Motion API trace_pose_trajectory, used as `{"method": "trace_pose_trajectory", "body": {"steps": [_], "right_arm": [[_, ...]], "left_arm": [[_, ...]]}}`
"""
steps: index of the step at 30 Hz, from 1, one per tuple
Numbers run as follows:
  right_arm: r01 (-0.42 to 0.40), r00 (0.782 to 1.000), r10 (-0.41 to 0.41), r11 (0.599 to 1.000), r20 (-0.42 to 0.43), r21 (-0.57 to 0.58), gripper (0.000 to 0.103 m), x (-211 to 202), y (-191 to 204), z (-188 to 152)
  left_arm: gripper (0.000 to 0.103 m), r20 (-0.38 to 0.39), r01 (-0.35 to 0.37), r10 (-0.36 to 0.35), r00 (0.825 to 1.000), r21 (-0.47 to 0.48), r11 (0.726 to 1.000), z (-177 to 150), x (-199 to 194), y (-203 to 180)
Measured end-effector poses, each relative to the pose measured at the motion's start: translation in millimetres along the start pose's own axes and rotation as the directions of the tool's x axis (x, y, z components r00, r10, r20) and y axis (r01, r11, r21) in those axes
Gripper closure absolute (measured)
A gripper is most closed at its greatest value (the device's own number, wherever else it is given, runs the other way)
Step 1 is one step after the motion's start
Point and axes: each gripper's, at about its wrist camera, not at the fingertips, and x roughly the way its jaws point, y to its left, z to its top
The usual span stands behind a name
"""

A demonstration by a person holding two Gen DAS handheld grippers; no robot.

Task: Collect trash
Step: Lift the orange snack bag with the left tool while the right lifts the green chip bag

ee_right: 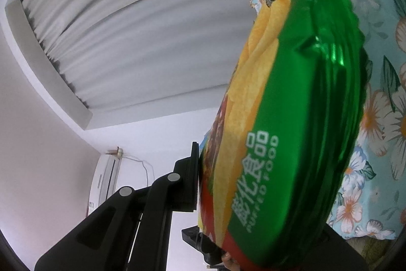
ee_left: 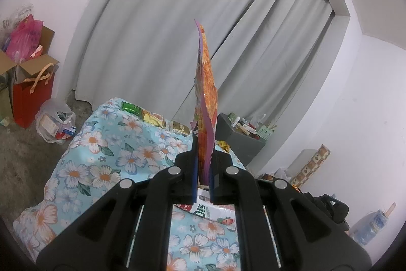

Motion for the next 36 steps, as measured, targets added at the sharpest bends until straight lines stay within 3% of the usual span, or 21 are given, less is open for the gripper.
{"method": "trace_pose_trajectory", "body": {"steps": [21, 36], "right_arm": [[0.005, 1.0, -0.005, 1.0, 0.018, -0.008, 0.096, -10, 3, -2], [-0.027, 0.997, 0.03, 0.999, 0.067, -0.041, 0.096, -38, 16, 1]], "left_arm": [[0.099, -0.022, 0.024, -0.024, 0.999, -0.002, 1.0, -8, 1, -6], [0.099, -0.031, 0.096, -0.094, 0.995, 0.038, 0.995, -14, 13, -23]]}}
